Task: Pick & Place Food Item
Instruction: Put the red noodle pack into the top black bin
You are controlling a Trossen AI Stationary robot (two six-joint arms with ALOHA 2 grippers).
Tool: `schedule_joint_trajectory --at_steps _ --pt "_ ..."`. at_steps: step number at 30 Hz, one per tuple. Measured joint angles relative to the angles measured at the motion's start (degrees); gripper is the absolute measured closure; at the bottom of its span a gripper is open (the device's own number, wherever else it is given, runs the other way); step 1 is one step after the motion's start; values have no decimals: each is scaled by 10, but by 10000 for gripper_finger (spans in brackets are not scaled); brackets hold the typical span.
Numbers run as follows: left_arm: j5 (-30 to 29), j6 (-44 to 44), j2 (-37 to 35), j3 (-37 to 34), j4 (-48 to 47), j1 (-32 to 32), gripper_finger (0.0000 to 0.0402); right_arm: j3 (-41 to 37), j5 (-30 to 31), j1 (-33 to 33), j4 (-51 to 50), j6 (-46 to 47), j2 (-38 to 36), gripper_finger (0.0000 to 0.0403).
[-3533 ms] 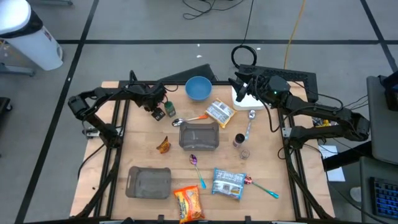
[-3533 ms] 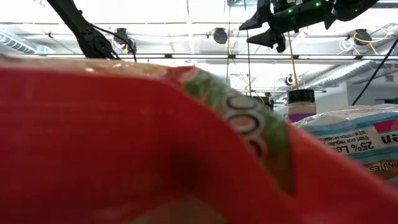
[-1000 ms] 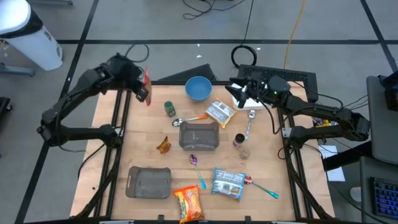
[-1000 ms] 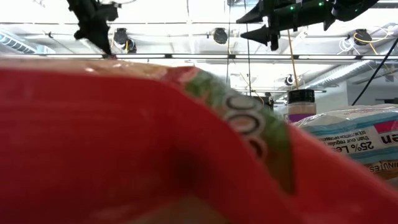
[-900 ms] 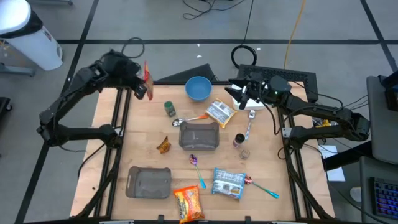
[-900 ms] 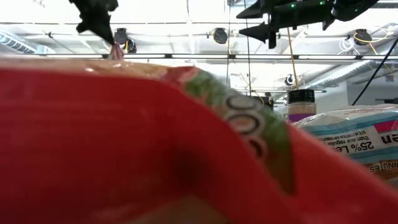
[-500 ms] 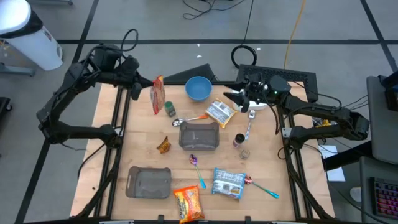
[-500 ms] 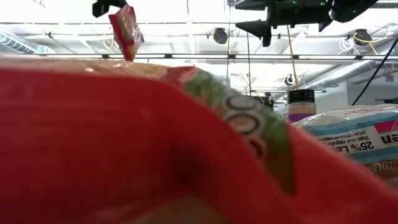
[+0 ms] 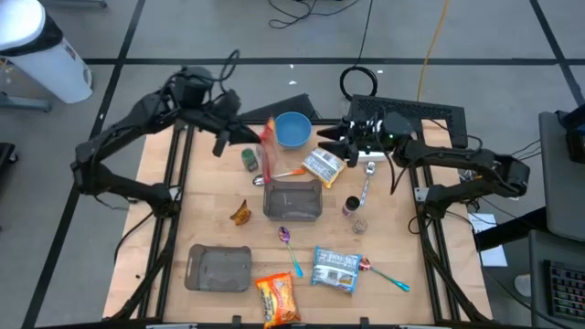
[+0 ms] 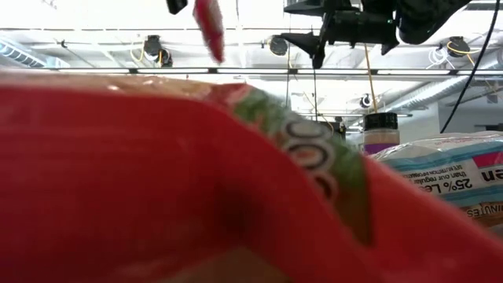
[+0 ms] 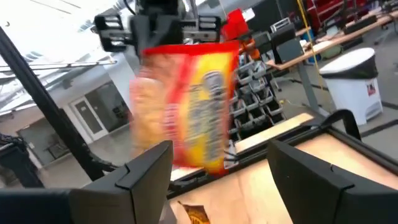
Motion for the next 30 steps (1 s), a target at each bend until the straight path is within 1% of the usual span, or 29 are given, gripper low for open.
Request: schedule_joint_trajectory --at_steps 5,7,10,14,17,20,24,30 --pt "73 -54 29 0 73 -29 401 3 -42 0 1 -1 5 149" --pt "103 -77 43 0 96 -37 401 18 -66 0 -15 -8 5 149" --pt "149 -112 64 0 130 -50 401 61 -104 0 -74 -40 5 149" --pt "195 -145 87 0 158 -59 401 133 -143 0 -198 -119 5 149" --pt "210 -156 99 0 167 -65 401 181 -146 0 -270 -186 5 149" --pt "223 -168 103 0 172 -68 401 218 -154 0 -306 -228 5 149" --pt "231 -187 102 0 176 -73 401 260 -184 0 -327 -249 9 149" --pt "253 -226 105 0 202 -82 401 307 -239 7 -347 -254 52 149"
